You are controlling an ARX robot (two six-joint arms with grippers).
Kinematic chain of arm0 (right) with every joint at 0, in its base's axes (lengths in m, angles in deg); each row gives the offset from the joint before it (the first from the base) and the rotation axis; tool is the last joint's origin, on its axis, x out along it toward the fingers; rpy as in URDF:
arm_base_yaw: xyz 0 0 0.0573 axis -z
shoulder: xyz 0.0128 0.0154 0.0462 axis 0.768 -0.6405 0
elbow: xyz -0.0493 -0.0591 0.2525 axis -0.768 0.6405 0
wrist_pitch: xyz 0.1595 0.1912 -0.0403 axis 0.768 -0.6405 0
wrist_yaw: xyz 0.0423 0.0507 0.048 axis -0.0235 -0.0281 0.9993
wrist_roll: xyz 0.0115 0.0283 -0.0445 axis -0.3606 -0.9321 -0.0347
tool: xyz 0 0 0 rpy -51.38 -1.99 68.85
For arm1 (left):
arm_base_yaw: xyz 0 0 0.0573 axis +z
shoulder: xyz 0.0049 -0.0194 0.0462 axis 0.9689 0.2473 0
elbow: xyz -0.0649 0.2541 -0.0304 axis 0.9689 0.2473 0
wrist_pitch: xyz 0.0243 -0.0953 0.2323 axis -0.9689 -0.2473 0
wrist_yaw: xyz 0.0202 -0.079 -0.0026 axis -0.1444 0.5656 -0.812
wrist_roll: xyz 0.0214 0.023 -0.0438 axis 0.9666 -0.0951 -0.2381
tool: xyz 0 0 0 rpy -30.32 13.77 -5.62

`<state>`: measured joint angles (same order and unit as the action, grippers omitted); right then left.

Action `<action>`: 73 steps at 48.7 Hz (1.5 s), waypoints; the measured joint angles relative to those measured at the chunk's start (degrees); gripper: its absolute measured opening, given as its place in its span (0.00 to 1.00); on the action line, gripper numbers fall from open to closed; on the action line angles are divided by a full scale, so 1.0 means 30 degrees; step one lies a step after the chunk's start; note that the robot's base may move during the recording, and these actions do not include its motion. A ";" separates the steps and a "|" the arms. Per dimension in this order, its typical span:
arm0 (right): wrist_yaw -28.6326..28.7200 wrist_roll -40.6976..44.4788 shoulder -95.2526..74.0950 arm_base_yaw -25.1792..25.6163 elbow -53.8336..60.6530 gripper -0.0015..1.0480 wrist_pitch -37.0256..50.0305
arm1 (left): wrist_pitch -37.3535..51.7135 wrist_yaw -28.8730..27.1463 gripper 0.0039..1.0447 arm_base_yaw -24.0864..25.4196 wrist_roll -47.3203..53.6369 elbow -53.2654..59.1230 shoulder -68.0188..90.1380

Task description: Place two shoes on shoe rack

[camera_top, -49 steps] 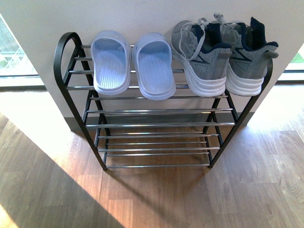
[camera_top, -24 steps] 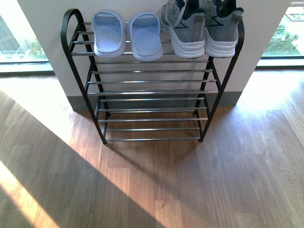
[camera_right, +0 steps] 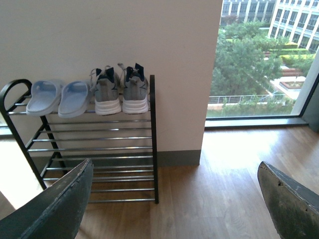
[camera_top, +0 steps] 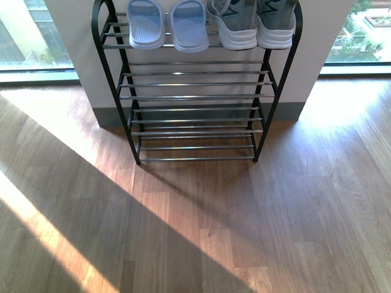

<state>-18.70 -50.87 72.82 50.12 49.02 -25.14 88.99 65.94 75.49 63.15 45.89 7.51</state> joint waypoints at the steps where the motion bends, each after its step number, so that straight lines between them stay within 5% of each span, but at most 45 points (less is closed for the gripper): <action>1: 0.0000 0.0000 0.0000 0.0000 0.0000 0.91 0.0000 | 0.0000 0.0000 0.91 0.0000 0.0000 0.0000 0.0000; 73: -0.0015 0.0000 0.0007 0.0000 0.0000 0.91 0.0000 | 0.0000 0.0000 0.91 0.0000 0.0007 0.0000 -0.0007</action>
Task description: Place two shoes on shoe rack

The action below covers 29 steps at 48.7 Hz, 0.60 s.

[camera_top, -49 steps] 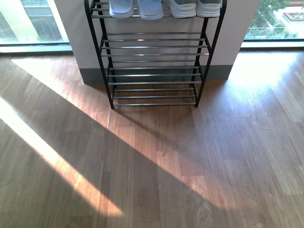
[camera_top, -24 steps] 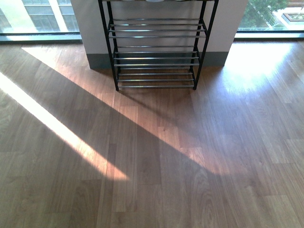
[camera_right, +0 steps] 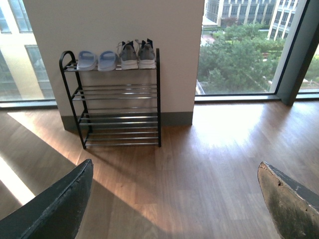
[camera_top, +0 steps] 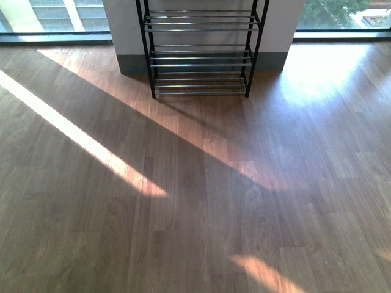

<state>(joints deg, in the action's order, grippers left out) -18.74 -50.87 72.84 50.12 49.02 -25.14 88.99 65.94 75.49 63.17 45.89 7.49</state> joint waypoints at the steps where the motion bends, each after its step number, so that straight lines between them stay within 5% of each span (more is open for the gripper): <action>1: 0.0015 0.0000 0.0000 0.0000 0.0000 0.91 0.0000 | 0.0000 0.0000 0.91 0.0000 -0.0007 0.0000 0.0007; 29: 0.0022 0.0000 0.0000 0.0000 0.0000 0.91 0.0015 | 0.0000 -0.0007 0.91 0.0000 0.0000 0.0000 0.0000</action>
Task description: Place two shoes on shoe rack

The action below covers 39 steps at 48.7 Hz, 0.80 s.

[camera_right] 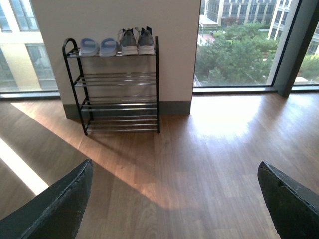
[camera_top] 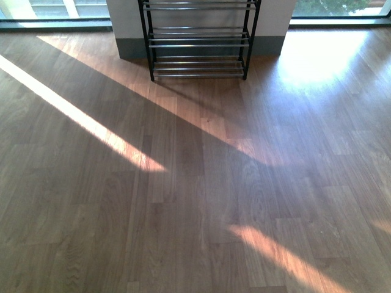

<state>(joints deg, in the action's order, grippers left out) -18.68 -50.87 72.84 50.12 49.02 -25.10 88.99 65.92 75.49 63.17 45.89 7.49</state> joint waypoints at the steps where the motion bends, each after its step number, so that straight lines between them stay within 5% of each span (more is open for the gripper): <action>1: 0.0007 0.0000 0.0000 0.0000 0.0000 0.91 -0.0007 | 0.0000 0.0000 0.91 0.0000 0.0000 0.0000 0.0000; 39: 0.0000 0.0000 0.0007 0.0000 0.0000 0.91 -0.0007 | -0.0007 0.0000 0.91 0.0000 0.0000 0.0000 0.0000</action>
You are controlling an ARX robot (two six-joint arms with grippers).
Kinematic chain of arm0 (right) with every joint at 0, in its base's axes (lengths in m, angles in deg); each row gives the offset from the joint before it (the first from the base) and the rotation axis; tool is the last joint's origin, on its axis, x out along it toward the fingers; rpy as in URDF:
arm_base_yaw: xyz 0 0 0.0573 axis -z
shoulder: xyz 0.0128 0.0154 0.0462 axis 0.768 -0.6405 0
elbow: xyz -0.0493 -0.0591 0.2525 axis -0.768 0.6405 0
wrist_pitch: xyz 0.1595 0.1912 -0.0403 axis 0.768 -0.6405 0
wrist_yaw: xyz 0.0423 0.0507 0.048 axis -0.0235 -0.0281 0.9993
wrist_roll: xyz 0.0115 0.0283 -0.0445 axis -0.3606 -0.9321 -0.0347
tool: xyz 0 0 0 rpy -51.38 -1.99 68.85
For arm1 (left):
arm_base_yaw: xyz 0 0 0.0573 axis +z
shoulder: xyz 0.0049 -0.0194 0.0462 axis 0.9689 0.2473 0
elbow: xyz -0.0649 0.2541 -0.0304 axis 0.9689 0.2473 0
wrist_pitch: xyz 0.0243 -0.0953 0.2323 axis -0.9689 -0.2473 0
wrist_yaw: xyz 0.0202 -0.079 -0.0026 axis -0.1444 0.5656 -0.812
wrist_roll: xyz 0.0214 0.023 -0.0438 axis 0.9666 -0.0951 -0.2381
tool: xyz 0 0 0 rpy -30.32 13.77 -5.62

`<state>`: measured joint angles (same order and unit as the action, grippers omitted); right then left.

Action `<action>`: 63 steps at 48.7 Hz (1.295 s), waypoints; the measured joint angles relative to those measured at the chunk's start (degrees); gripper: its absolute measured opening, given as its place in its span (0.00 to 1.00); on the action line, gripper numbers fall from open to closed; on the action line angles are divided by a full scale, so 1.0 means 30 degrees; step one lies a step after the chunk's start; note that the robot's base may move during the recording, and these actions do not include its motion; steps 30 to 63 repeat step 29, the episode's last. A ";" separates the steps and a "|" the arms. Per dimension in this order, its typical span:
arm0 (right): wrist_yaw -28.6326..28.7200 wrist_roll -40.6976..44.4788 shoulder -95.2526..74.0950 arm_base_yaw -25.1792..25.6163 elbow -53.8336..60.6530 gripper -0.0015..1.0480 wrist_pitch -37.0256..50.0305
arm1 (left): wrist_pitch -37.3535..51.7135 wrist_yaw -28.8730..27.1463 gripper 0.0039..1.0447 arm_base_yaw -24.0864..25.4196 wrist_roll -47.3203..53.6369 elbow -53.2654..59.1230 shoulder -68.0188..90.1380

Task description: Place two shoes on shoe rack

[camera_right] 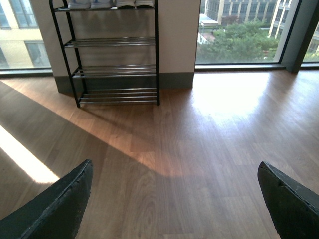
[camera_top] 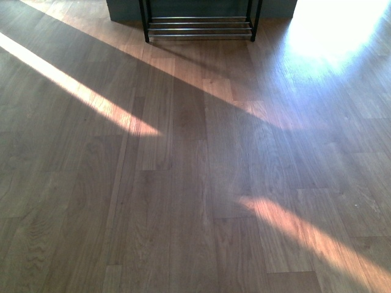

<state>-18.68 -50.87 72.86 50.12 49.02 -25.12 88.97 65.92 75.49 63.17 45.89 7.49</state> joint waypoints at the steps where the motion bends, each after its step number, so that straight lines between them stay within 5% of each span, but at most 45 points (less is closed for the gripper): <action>1: 0.0000 0.0000 0.0000 0.0000 0.0000 0.91 0.0000 | 0.0007 0.0000 0.91 0.0000 0.0000 0.0000 0.0000; 63: 0.0000 0.0000 0.0000 0.0000 0.0000 0.91 0.0000 | 0.0000 0.0000 0.91 0.0000 0.0000 0.0000 0.0000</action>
